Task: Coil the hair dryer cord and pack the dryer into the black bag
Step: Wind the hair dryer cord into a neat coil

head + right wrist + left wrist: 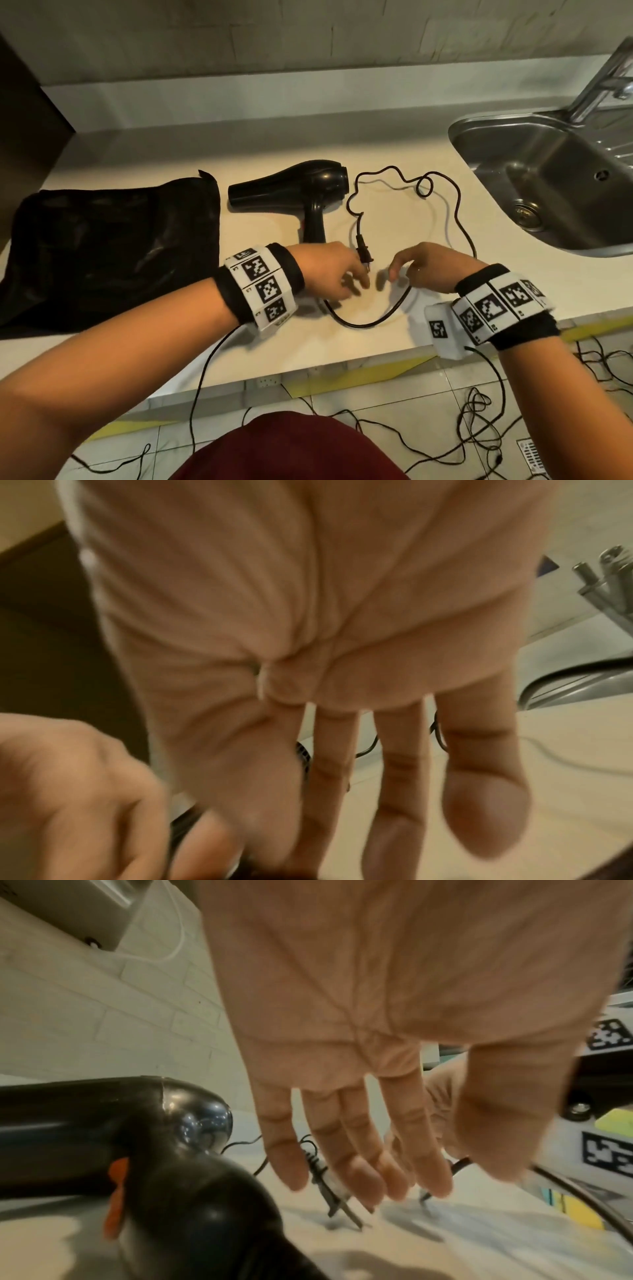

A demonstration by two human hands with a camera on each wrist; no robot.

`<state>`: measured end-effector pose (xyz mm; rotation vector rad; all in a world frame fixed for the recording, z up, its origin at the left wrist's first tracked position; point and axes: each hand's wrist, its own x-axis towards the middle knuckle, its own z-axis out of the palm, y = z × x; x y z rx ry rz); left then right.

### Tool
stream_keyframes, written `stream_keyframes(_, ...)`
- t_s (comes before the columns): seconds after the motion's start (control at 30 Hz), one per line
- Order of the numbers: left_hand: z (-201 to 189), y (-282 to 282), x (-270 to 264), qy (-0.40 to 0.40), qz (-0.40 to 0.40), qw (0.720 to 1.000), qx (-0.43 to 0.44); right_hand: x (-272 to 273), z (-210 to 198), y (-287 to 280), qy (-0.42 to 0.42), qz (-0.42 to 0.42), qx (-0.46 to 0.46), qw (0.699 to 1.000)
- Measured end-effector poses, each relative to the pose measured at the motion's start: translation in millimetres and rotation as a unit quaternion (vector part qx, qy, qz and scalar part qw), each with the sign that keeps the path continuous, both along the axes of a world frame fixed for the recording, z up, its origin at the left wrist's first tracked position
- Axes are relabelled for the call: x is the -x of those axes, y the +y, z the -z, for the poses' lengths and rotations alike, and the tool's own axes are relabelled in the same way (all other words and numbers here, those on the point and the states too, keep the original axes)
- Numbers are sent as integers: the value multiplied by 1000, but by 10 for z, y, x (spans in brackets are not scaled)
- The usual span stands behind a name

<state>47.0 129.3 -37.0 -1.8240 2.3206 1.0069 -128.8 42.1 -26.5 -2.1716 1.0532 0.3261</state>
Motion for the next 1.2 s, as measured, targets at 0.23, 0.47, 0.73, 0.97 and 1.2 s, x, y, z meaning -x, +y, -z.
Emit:
stream_keyframes(0.23, 144, 197, 84, -128, 123, 984, -8, -19, -1, 35, 55, -58, -45, 996)
stream_keyframes(0.47, 186, 229, 85, -141, 115, 983, -9, -44, -27, -12, 71, -65, -42, 995)
stream_keyframes(0.73, -179, 141, -110, 182, -120, 961, 172, -112, -116, -91, -228, 91, 20, 969)
stream_keyframes(0.97, -702, -86, -257, 374, -261, 850, 262, -490, -325, -154, -447, 127, 66, 883)
stream_keyframes(1.2, -1009, -234, -360, 524, -310, 754, 246, -1023, -493, -159, -440, 183, 231, 848)
